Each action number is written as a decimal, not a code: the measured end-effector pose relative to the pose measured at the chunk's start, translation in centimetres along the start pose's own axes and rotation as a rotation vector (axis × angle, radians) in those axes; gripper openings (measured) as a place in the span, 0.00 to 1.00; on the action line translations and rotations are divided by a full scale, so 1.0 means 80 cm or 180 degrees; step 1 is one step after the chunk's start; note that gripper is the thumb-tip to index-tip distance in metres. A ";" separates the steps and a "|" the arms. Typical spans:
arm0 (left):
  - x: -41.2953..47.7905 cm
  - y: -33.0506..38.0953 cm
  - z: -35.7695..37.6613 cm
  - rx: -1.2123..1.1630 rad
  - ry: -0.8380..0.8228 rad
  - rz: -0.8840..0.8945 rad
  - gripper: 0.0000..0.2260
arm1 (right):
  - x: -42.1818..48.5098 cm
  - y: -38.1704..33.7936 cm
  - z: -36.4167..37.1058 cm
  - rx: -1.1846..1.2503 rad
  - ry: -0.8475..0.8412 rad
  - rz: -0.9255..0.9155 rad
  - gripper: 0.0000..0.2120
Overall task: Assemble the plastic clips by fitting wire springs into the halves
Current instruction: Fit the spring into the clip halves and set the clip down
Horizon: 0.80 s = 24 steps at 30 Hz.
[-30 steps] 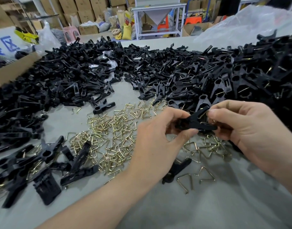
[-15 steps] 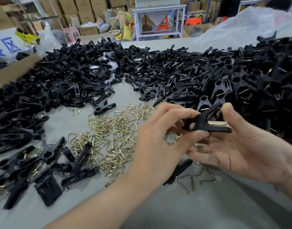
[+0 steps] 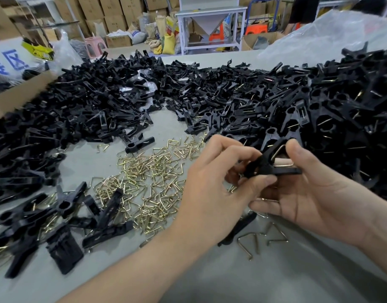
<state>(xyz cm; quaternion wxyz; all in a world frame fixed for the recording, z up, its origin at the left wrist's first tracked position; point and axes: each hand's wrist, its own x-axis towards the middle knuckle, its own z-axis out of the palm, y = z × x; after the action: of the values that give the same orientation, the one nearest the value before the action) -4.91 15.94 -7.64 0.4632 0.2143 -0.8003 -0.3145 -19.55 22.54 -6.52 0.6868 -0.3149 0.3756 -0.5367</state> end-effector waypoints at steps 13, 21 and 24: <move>0.000 -0.004 -0.001 0.0306 -0.0013 0.0223 0.10 | -0.001 0.006 0.010 0.0306 0.0433 0.0046 0.30; -0.003 0.003 0.002 0.0207 -0.0095 0.0229 0.19 | -0.003 0.006 0.014 0.0290 0.0064 -0.0133 0.26; -0.003 0.001 0.002 0.0197 -0.0097 0.0255 0.19 | -0.005 0.005 0.010 0.0164 0.0048 -0.0168 0.28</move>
<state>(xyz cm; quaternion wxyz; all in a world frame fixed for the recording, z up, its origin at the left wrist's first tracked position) -4.91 16.18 -7.77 0.4564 0.1915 -0.8246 -0.2741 -18.70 23.03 -6.33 0.6774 -0.3028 0.3584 -0.5666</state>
